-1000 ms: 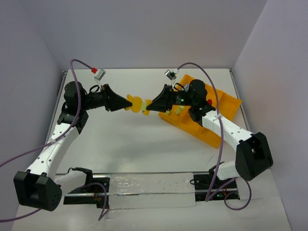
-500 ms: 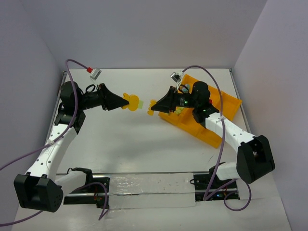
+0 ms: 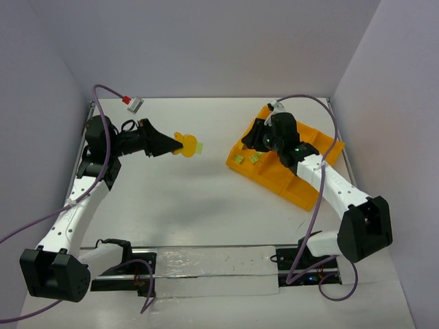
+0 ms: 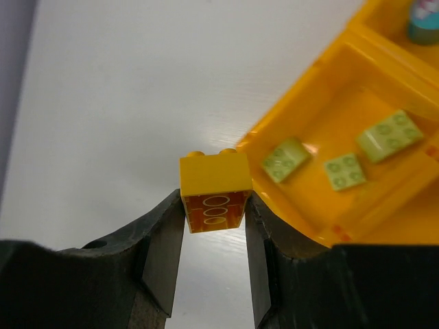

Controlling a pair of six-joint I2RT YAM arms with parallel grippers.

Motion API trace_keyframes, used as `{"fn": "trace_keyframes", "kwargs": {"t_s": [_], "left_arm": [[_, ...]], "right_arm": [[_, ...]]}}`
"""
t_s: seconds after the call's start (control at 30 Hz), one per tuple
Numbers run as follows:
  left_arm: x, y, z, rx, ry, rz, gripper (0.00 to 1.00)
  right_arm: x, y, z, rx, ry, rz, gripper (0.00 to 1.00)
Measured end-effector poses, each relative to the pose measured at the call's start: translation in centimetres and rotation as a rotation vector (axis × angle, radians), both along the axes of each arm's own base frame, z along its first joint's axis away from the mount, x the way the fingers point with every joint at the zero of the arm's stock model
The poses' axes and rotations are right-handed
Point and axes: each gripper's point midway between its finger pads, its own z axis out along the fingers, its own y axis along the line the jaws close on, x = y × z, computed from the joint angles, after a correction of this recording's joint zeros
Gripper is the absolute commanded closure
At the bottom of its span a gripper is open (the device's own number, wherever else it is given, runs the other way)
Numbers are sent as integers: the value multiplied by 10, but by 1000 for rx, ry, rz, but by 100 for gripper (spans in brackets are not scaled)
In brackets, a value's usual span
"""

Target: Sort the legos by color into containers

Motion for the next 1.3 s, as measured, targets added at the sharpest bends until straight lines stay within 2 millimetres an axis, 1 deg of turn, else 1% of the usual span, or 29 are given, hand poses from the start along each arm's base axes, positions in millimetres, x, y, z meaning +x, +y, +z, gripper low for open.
{"fn": "trace_keyframes", "kwargs": {"t_s": [0.13, 0.23, 0.3, 0.4, 0.53, 0.73, 0.77, 0.87, 1.0, 1.03, 1.1, 1.13, 1.2, 1.23, 1.27, 1.3], "left_arm": [[1, 1, -3, 4, 16, 12, 100], [2, 1, -4, 7, 22, 17, 100], [2, 1, -4, 8, 24, 20, 100], [4, 1, -5, 9, 26, 28, 100], [8, 2, -3, 15, 37, 42, 100], [32, 2, 8, 43, 45, 78, 100], [36, 1, 11, 48, 44, 82, 100], [49, 1, 16, 73, 37, 98, 100], [59, 3, 13, 106, 53, 113, 100], [61, 3, 12, 113, 57, 115, 100], [62, 3, 7, 122, 74, 113, 100], [63, 3, 4, 126, 84, 112, 100], [66, 2, -2, 134, 107, 110, 100], [68, 2, -6, 138, 120, 108, 100], [69, 1, -9, 141, 133, 107, 100], [71, 1, -12, 144, 146, 106, 100]], "right_arm": [[11, -39, -18, -104, 38, -151, 100], [22, -71, -19, -153, 45, -254, 100], [27, -89, -19, -175, 43, -306, 100], [30, -107, -20, -193, 49, -357, 100], [26, -122, -24, -227, 69, -402, 100], [14, -132, -24, -258, 76, -437, 99], [11, -134, -26, -263, 82, -441, 99], [2, -138, -38, -287, 116, -450, 93], [-6, -141, -50, -306, 152, -450, 90], [-8, -141, -53, -310, 161, -450, 88], [-10, -142, -56, -315, 171, -451, 81], [-10, -142, -56, -316, 172, -452, 80], [-10, -143, -60, -322, 181, -451, 60], [-10, -143, -62, -325, 187, -451, 52], [-9, -143, -65, -331, 197, -450, 38], [-10, -143, -69, -337, 205, -448, 33]]}}
